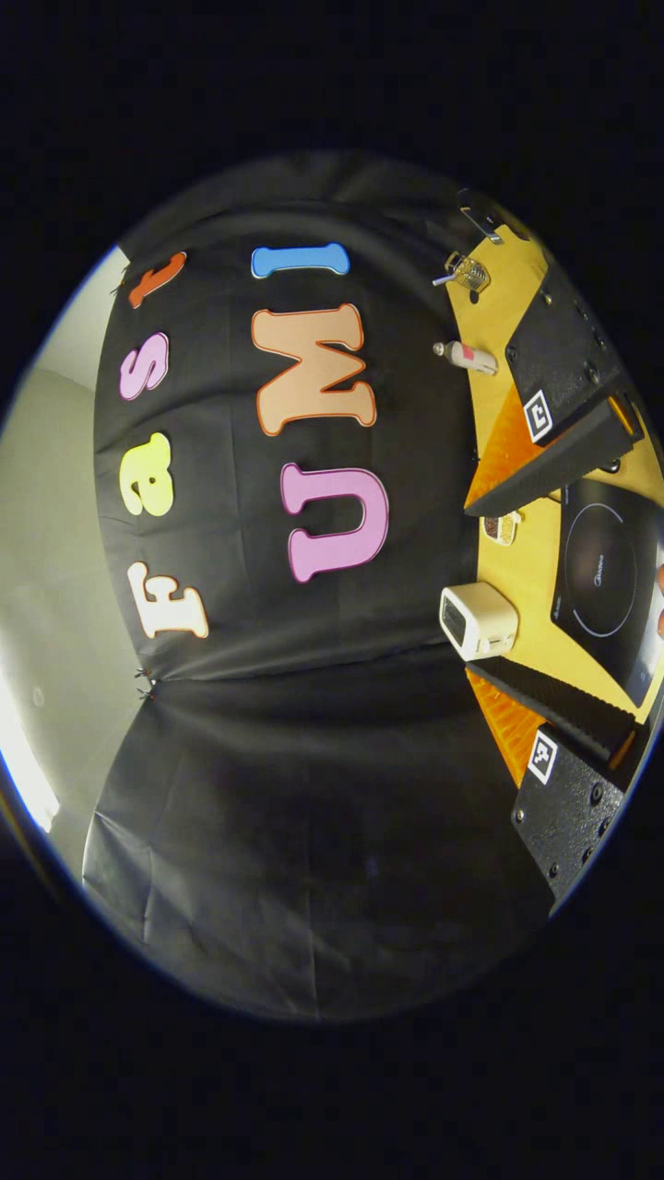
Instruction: First push the handle of the pot to place it horizontally, then grasp the pot with both hands and set it on the induction cooktop.
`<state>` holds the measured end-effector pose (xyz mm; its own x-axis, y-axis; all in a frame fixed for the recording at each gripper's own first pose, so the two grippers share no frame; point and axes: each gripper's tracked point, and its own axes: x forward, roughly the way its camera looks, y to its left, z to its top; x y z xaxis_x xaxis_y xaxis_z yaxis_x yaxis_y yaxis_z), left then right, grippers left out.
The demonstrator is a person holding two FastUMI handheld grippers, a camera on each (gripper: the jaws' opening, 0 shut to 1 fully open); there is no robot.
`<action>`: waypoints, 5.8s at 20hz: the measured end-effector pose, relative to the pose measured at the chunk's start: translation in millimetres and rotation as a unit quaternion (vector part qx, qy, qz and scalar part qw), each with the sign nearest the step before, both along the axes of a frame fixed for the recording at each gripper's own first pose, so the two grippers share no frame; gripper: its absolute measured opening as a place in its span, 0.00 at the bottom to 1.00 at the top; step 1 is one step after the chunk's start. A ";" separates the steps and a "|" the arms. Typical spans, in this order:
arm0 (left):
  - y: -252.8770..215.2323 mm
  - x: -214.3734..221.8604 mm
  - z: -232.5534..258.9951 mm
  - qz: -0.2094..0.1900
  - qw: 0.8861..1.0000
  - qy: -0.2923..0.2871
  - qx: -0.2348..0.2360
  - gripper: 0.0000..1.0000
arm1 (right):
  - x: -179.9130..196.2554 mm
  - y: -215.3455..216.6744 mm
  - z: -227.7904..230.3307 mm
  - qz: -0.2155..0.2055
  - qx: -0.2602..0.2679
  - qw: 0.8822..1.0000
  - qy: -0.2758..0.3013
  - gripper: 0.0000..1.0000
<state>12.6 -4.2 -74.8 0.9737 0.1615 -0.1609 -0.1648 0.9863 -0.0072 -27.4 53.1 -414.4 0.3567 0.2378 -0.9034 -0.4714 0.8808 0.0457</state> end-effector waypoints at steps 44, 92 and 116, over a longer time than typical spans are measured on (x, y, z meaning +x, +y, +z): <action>-188.4 -11.6 -309.6 -0.228 0.843 0.434 -0.222 0.97 | 43.4 -22.9 56.4 -0.168 0.096 0.977 -0.085 0.89; -186.8 -0.5 -358.6 -0.200 0.847 0.473 -0.133 0.66 | 52.7 24.7 -21.6 -0.142 0.113 0.981 0.073 0.51; -70.2 50.9 -316.1 -0.267 0.855 0.428 -0.119 0.64 | 31.8 136.6 54.7 -0.212 0.115 0.970 0.028 0.57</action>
<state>63.5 -74.3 -390.9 0.4066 -0.4061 -0.8184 0.2636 0.9098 -0.3205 4.4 189.7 -359.7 0.4179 0.2785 -0.8648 -0.0609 0.9583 0.2792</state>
